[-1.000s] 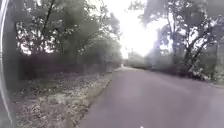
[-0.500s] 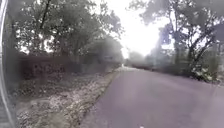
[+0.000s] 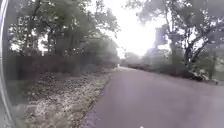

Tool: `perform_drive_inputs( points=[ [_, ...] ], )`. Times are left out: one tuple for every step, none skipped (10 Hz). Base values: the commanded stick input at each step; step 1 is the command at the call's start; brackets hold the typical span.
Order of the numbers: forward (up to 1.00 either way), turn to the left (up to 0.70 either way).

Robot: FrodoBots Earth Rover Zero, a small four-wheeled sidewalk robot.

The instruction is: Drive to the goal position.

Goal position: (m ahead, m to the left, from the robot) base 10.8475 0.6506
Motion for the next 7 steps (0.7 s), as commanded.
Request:
perform_drive_inputs(
  points=[
    [0.7, 0.01],
    [0.7, 0.01],
    [0.7, 0.01],
    [0.7, 0.01],
    [0.7, 0.01],
    [0.7, 0.01],
    [0.7, 0.01]
  ],
)
